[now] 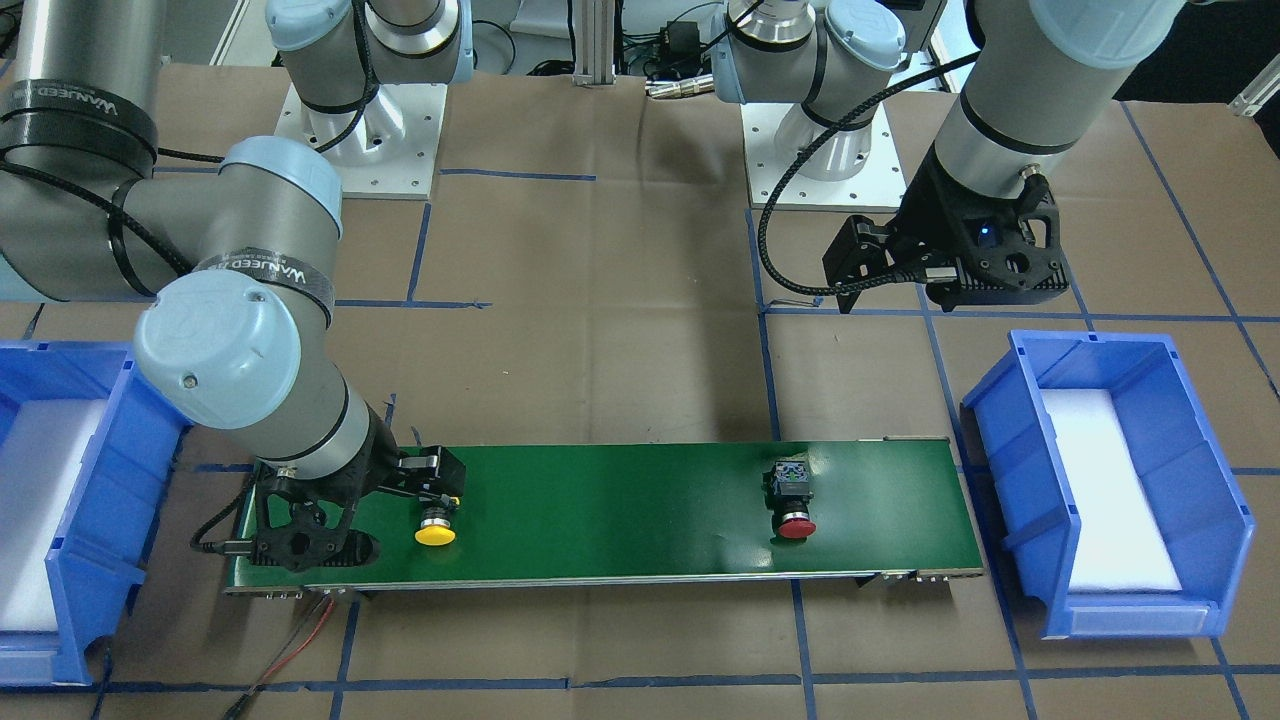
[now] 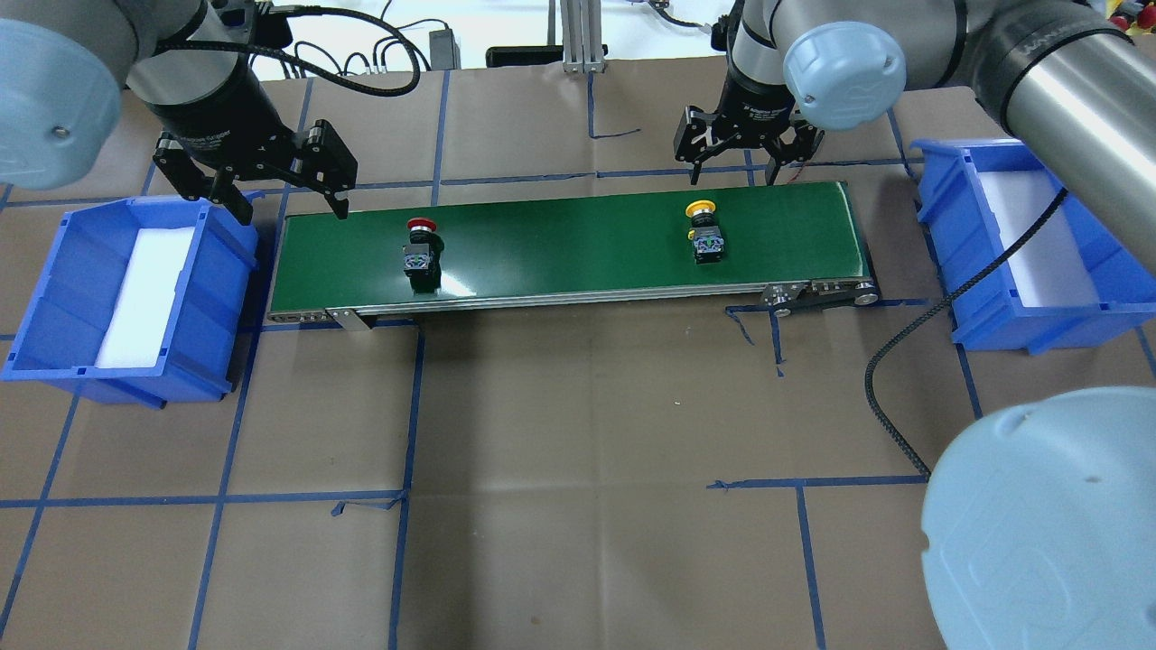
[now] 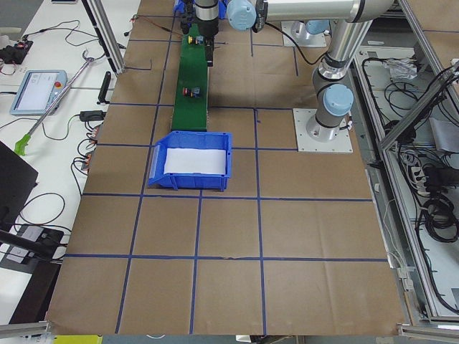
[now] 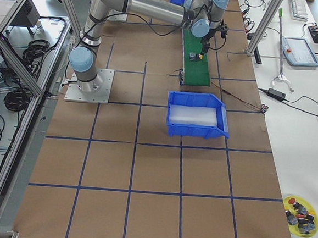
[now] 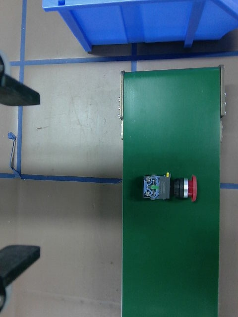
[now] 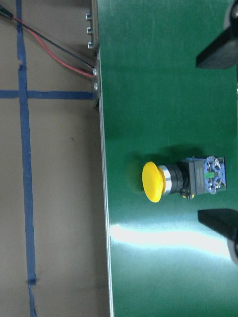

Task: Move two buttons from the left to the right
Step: 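Reach the right gripper down and grasp the yellow button on the belt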

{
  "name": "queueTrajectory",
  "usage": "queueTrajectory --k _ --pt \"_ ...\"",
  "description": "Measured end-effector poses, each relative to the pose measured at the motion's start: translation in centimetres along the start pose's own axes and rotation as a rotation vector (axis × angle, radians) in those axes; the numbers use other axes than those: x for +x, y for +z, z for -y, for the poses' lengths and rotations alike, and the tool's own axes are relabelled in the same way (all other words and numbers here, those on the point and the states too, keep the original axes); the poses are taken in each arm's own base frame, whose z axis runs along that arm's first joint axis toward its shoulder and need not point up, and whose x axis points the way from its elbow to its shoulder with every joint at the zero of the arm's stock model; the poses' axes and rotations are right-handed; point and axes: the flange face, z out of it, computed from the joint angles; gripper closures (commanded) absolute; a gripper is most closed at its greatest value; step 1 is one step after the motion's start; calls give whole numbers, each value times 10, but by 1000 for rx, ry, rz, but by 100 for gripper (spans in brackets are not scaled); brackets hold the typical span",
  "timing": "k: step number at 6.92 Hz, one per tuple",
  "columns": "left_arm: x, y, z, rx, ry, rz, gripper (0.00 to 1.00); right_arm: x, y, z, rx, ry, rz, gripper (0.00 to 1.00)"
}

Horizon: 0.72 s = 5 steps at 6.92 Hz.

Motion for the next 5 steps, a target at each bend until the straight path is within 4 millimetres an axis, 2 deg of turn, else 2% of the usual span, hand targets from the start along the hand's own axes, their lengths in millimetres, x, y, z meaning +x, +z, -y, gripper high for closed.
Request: queueTrajectory --k 3,5 --pt "0 1 0 -2 0 -2 0 3 35 -10 -64 -1 -8 0" --pt "0 1 0 -1 0 -3 0 10 53 -4 -56 -7 -57 1"
